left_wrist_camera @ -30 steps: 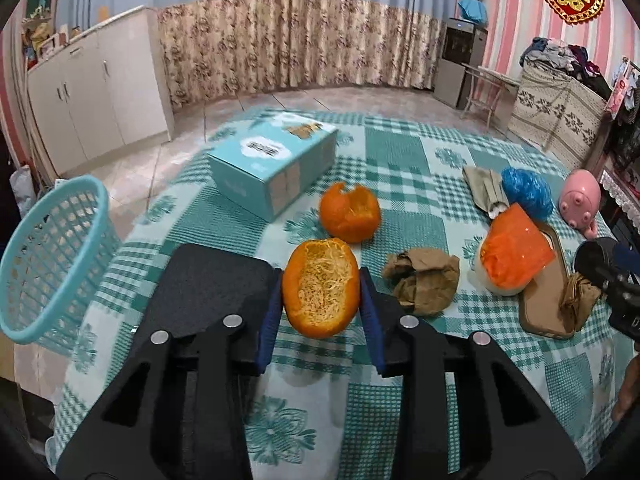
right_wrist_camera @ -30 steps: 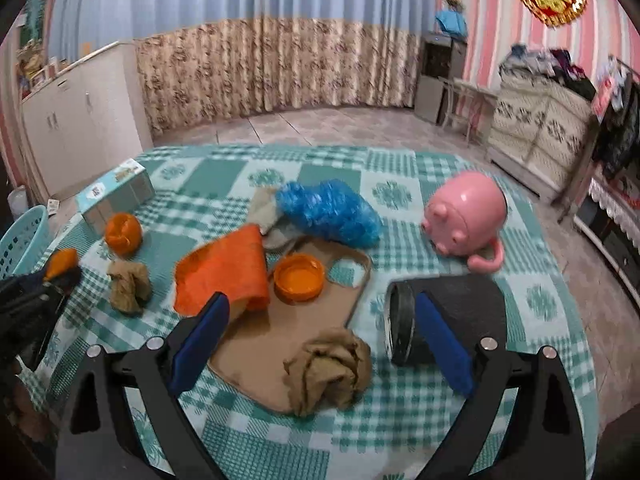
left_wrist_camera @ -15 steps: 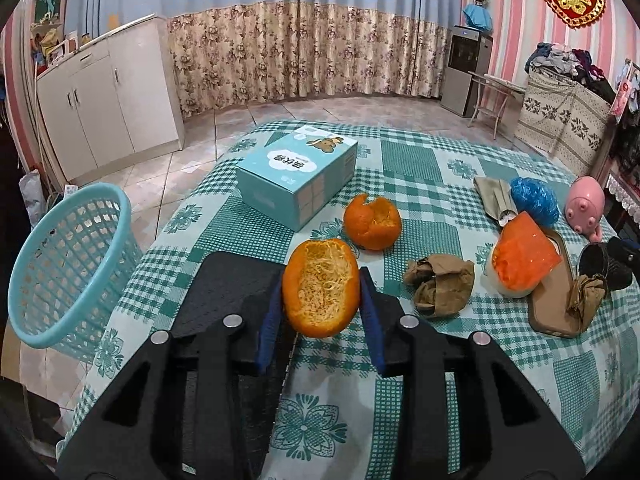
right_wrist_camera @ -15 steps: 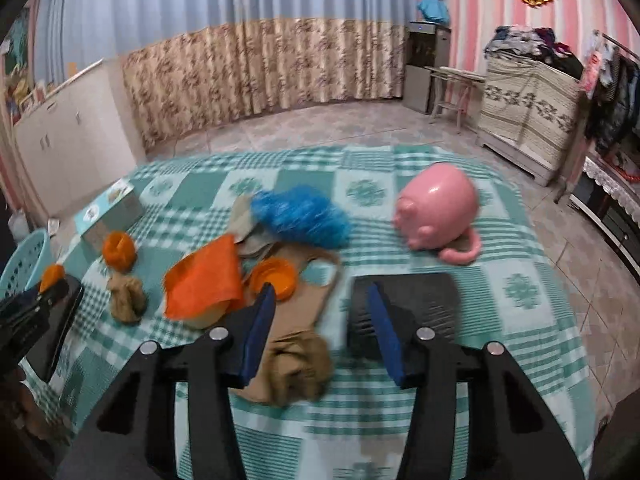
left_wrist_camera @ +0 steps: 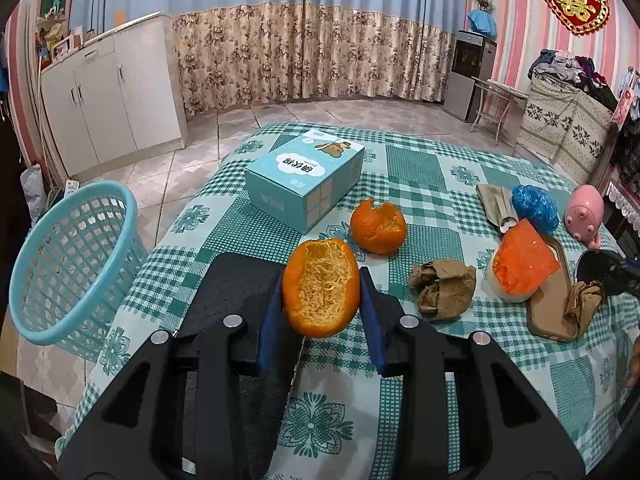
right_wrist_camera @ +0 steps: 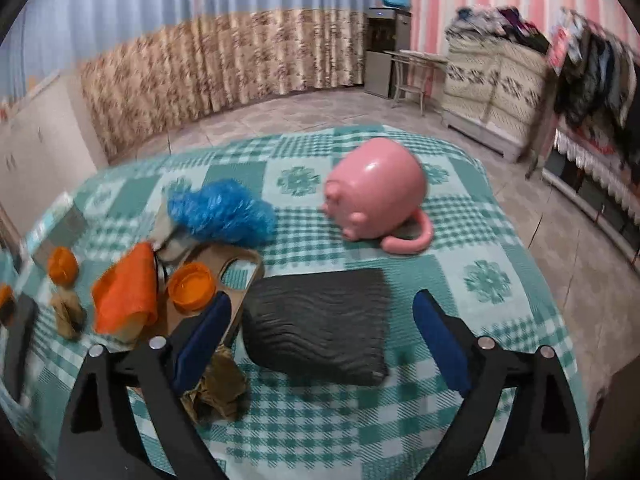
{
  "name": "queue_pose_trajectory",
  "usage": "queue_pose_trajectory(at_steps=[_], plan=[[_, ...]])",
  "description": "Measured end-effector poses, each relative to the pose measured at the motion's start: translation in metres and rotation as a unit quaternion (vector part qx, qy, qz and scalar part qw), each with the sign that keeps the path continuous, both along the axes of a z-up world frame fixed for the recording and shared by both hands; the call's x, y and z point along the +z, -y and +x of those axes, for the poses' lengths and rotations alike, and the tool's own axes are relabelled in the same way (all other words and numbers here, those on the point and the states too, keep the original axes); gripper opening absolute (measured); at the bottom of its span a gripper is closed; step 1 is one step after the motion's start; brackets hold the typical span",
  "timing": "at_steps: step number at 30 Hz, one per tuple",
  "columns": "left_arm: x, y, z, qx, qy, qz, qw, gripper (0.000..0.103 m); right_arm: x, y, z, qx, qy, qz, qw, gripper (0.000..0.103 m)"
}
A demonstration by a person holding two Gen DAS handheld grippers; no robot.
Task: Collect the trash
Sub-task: 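Close the right tool around the black ribbed cylinder, then carry the orange peel and black cylinder over the blue basket and open both tools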
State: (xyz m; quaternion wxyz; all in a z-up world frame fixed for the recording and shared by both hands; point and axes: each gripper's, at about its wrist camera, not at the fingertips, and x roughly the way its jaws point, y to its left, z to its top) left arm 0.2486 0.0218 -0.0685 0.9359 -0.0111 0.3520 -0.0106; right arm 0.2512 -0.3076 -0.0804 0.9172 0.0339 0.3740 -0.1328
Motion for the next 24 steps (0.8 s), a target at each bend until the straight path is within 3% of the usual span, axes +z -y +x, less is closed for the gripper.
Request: queue_pose_trajectory(at_steps=[4, 7, 9, 14, 19, 24], plan=[[-0.001, -0.003, 0.000, 0.002, -0.003, -0.003, 1.0000, 0.035, -0.006, 0.005, 0.003, -0.009, -0.008, 0.015, 1.000, 0.089], [-0.002, -0.005, 0.001, 0.003, -0.005, -0.003, 1.0000, 0.035, -0.005, 0.013, 0.001, -0.013, -0.002, 0.035, 0.999, 0.072], [-0.002, -0.005, 0.002, 0.005, -0.007, -0.003, 1.0000, 0.035, -0.003, 0.014, -0.003, -0.011, 0.005, 0.043, 0.999, 0.071], [0.009, -0.012, -0.003, 0.017, 0.006, 0.002, 0.9998, 0.035, 0.025, -0.010, -0.021, -0.011, 0.060, -0.025, 0.998, 0.071], [0.036, -0.040, -0.010, 0.027, 0.030, -0.016, 0.9991, 0.035, 0.070, -0.063, -0.026, 0.062, 0.113, 0.005, 0.992, 0.071], [0.053, -0.095, -0.015, 0.053, 0.045, 0.020, 0.9974, 0.035, 0.085, -0.142, -0.013, 0.147, 0.118, 0.042, 0.981, 0.071]])
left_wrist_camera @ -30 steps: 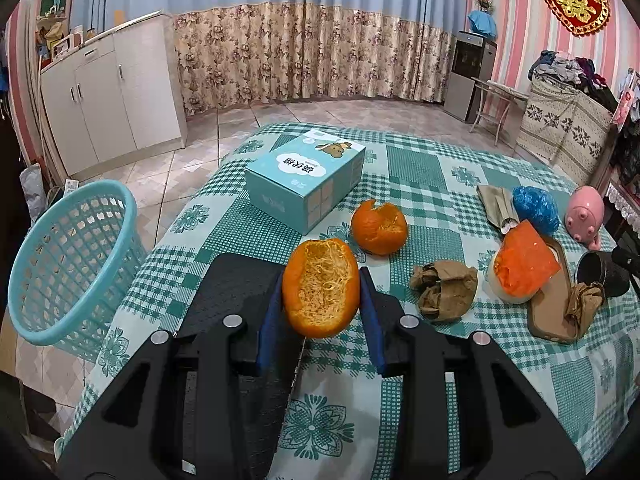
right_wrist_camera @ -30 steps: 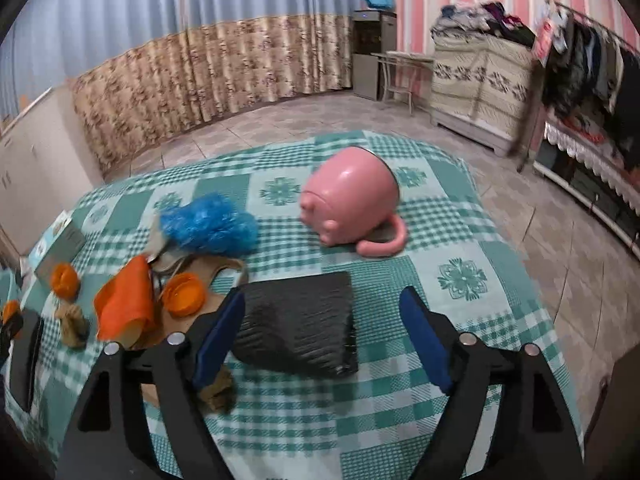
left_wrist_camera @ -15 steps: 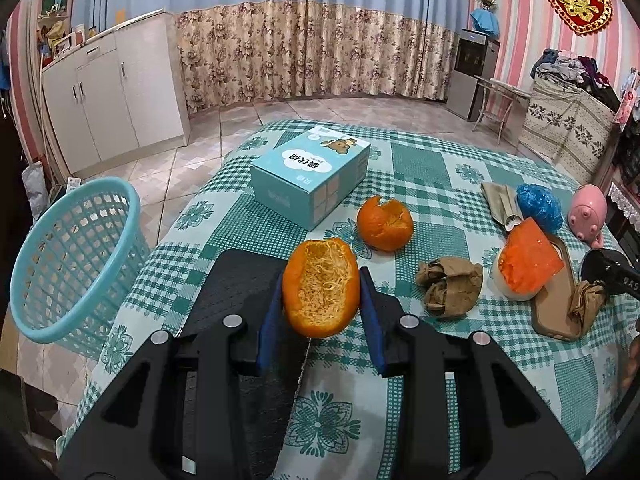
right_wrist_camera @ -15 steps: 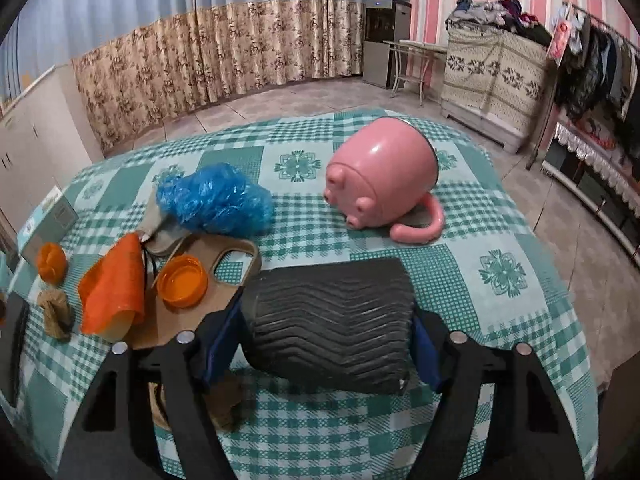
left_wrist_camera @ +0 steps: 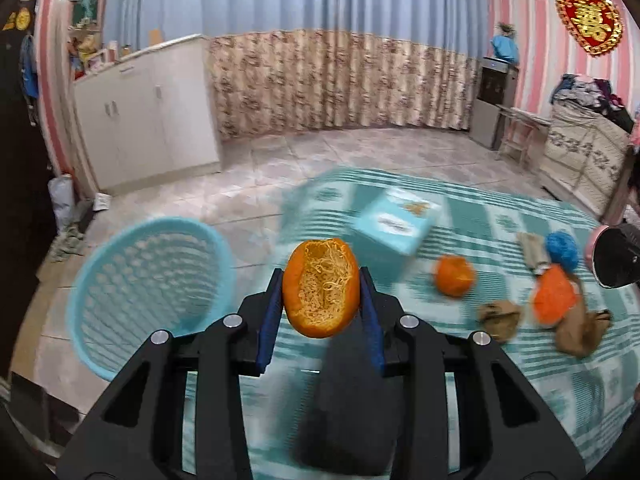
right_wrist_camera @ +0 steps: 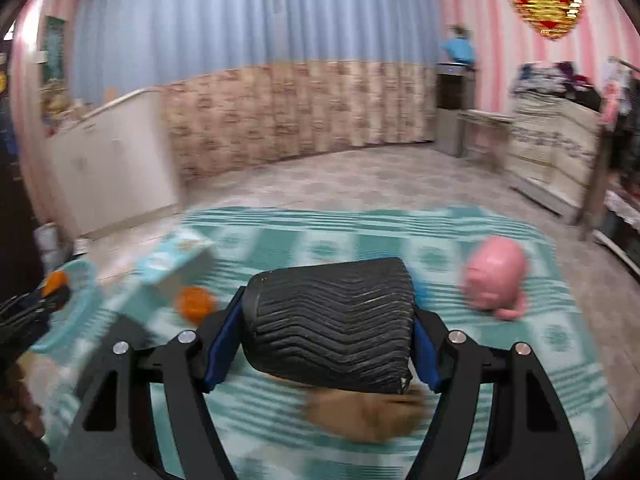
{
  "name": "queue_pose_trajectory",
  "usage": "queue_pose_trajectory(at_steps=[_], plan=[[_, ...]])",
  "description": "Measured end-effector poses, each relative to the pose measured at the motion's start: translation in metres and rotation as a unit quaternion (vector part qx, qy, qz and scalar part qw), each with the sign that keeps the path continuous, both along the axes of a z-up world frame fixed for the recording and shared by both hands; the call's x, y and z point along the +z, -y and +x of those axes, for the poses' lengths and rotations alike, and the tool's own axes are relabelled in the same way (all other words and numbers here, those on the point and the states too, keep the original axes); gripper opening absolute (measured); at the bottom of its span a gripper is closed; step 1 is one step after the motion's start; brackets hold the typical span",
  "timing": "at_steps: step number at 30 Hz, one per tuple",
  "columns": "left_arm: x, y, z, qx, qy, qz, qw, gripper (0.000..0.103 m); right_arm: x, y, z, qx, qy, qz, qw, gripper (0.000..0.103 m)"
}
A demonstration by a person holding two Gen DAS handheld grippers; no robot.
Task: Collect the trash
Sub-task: 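Carry the orange peel and black cylinder over the blue basket and open both tools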
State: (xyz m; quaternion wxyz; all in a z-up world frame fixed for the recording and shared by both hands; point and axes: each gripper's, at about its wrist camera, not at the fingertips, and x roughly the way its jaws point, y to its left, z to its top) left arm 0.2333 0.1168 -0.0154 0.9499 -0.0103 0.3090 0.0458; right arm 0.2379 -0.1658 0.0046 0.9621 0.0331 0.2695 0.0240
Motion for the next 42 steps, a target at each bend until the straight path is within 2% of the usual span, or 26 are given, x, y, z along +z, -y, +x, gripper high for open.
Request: queue_pose_trajectory(at_steps=[7, 11, 17, 21, 24, 29, 33, 38, 42], plan=[[0.005, -0.107, 0.000, 0.070, -0.004, 0.012, 0.9974, 0.035, 0.003, -0.102, 0.026, 0.070, 0.007, 0.009, 0.997, 0.071], [-0.017, -0.157, 0.012, 0.093, -0.031, -0.003, 0.9951, 0.035, -0.007, -0.150, 0.036, 0.094, 0.003, 0.002, 0.996, 0.071], [-0.044, -0.195, 0.031, 0.109, -0.047, -0.011, 0.9929, 0.035, -0.021, -0.201, 0.044, 0.117, -0.012, -0.006, 0.993, 0.071], [-0.050, -0.199, 0.038, 0.111, -0.040, -0.014, 0.9929, 0.039, -0.025, -0.224, 0.050, 0.129, -0.016, -0.011, 0.991, 0.071], [-0.051, -0.204, 0.042, 0.114, -0.035, -0.026, 0.9925, 0.048, -0.027, -0.234, 0.054, 0.137, -0.019, -0.018, 0.990, 0.071], [-0.042, -0.205, 0.032, 0.125, -0.013, -0.018, 0.9920, 0.076, -0.033, -0.250, 0.059, 0.147, -0.025, -0.021, 0.989, 0.071], [-0.036, -0.207, 0.028, 0.130, -0.006, -0.009, 0.9915, 0.081, -0.039, -0.265, 0.063, 0.157, -0.031, -0.019, 0.987, 0.071], [-0.027, -0.217, 0.020, 0.150, 0.004, 0.002, 0.9886, 0.093, -0.035, -0.293, 0.070, 0.181, -0.025, -0.021, 0.983, 0.071], [-0.021, -0.229, 0.010, 0.166, 0.012, -0.001, 0.9861, 0.094, -0.038, -0.328, 0.079, 0.207, -0.031, -0.034, 0.977, 0.071]])
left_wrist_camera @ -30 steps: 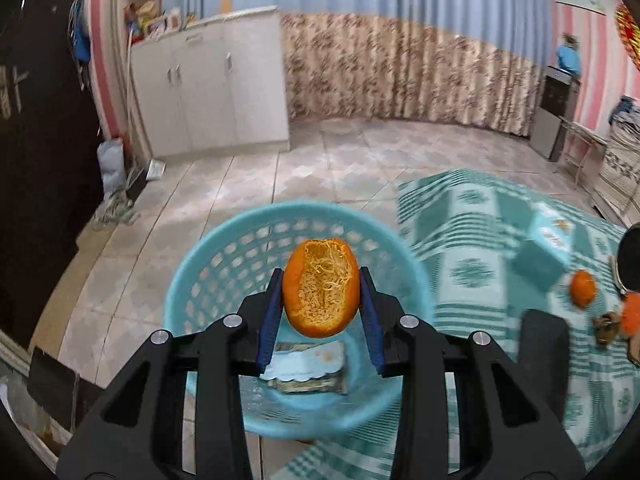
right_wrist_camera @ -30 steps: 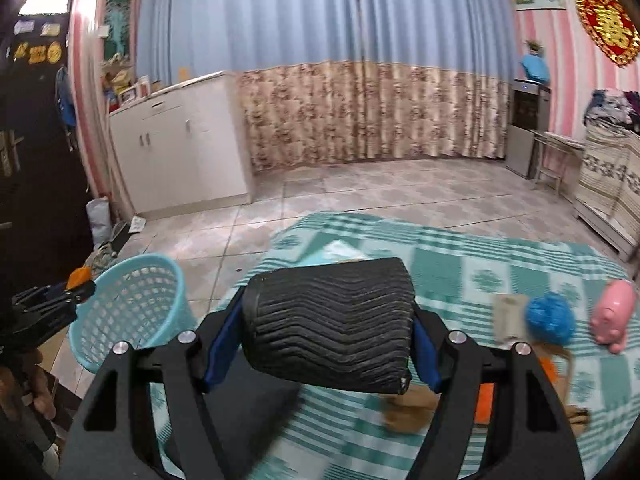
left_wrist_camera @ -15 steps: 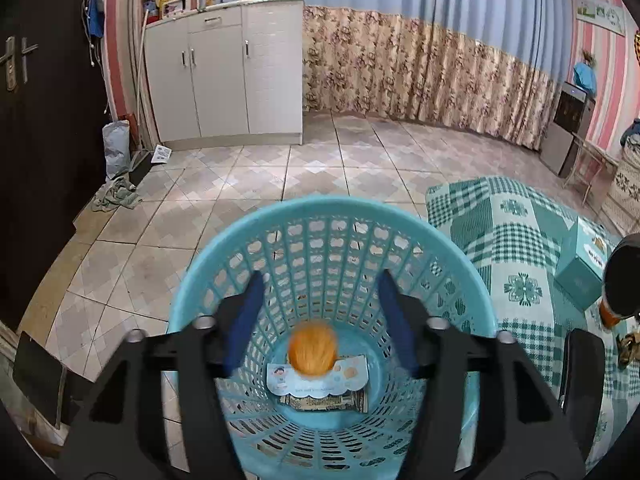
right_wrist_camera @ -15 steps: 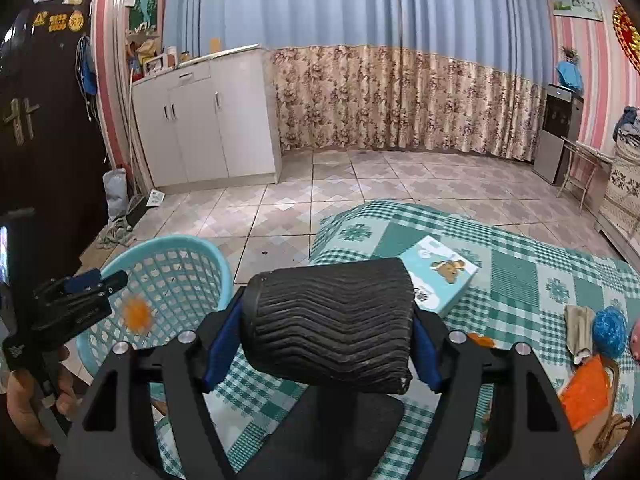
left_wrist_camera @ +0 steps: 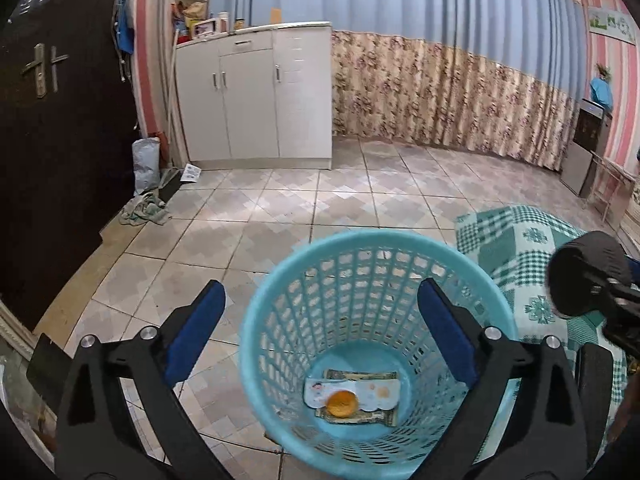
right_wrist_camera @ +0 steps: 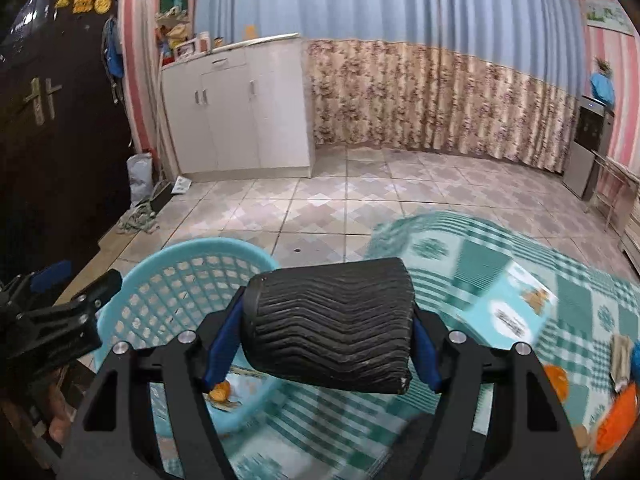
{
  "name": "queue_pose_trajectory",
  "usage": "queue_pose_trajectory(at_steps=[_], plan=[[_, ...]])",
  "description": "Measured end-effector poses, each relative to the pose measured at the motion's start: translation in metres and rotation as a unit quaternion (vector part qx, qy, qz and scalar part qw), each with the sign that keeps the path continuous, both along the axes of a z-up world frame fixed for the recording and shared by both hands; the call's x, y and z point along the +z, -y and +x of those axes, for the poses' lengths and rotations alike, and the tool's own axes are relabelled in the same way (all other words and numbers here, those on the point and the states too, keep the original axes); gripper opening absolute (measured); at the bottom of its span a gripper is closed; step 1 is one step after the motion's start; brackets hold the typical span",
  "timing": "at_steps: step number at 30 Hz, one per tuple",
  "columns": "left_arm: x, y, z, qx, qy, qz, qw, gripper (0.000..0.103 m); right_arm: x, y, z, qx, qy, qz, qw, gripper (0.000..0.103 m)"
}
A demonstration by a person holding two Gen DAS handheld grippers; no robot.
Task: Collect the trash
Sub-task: 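Carry the orange peel and black cylinder over the blue basket and open both tools, then grasp a brown crumpled paper bag with the left tool while the right tool grasps another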
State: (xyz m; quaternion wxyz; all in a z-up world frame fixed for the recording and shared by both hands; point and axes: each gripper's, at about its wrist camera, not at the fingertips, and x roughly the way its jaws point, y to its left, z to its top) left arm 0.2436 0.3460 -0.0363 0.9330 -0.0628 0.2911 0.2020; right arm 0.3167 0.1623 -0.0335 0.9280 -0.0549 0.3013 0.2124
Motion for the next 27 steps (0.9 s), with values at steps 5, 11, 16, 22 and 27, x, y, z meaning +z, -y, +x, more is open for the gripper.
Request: queue_pose_trajectory(at_steps=[5, 11, 16, 22, 27], plan=[[0.002, -0.010, -0.006, 0.014, -0.003, 0.007, 0.9999, 0.095, -0.012, -0.040, 0.008, 0.031, -0.013, -0.012, 0.999, 0.071], [0.000, -0.025, -0.014, 0.040, -0.013, 0.019, 0.9989, 0.096, -0.025, -0.057, 0.017, 0.047, -0.040, -0.001, 0.998, 0.072], [-0.001, -0.036, -0.018, 0.053, -0.014, 0.011, 0.9984, 0.096, -0.031, -0.061, 0.020, 0.053, -0.051, -0.002, 0.997, 0.076], [0.002, -0.032, -0.017, 0.054, -0.017, 0.012, 0.9983, 0.096, -0.025, -0.042, 0.022, 0.043, -0.045, 0.007, 0.998, 0.082], [0.009, -0.021, -0.015, 0.049, -0.014, 0.013, 0.9986, 0.096, -0.006, -0.003, 0.017, 0.021, -0.024, 0.016, 0.999, 0.089]])
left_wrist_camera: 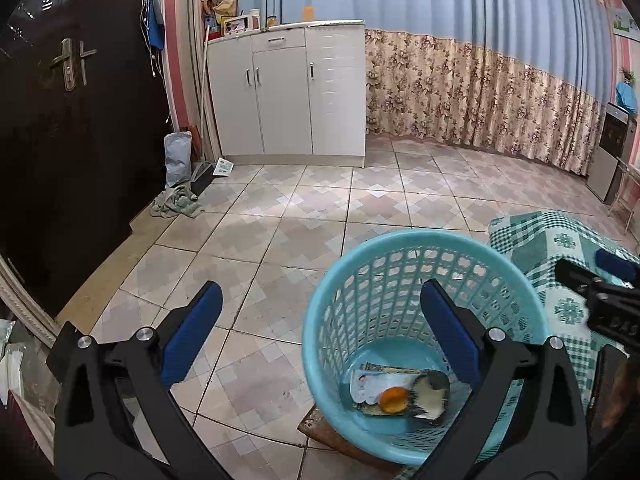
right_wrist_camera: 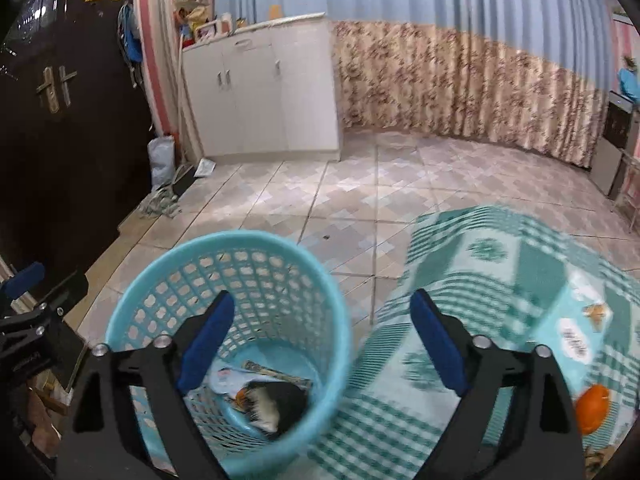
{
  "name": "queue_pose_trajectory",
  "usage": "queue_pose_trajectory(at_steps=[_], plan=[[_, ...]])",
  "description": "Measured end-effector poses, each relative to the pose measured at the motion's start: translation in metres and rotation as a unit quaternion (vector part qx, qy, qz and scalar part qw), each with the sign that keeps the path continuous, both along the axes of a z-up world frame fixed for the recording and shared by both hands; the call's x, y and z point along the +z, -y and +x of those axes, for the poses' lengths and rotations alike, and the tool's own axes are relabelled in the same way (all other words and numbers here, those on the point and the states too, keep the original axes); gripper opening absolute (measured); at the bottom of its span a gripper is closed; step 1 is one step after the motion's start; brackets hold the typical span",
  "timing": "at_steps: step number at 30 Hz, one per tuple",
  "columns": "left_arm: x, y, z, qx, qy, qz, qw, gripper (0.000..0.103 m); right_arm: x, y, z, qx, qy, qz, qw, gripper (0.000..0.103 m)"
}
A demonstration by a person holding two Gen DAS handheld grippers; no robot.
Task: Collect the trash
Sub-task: 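Grasp a brown crumpled paper bag with the left tool while the right tool grasps another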
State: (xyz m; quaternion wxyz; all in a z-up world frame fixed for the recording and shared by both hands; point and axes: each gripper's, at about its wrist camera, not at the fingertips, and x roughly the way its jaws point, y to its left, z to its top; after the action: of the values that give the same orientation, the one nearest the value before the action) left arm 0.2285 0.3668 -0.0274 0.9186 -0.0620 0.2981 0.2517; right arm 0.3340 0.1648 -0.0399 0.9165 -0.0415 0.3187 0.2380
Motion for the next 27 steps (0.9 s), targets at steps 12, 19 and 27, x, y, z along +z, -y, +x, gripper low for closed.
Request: queue_pose_trajectory(at_steps=[12, 19, 27], plan=[[0.027, 0.084, 0.002, -0.057, 0.014, -0.008, 0.9983, 0.098, 0.029, 0.161, -0.031, -0.089, 0.021, -0.004, 0.996, 0.089], [0.018, 0.176, 0.009, -0.126, 0.001, -0.030, 0.9916, 0.098, 0.035, 0.269, -0.065, -0.160, 0.046, -0.021, 0.986, 0.094], [-0.011, 0.284, 0.025, -0.195, -0.037, -0.069, 0.9777, 0.098, 0.016, 0.386, -0.101, -0.263, 0.056, -0.066, 0.961, 0.094]])
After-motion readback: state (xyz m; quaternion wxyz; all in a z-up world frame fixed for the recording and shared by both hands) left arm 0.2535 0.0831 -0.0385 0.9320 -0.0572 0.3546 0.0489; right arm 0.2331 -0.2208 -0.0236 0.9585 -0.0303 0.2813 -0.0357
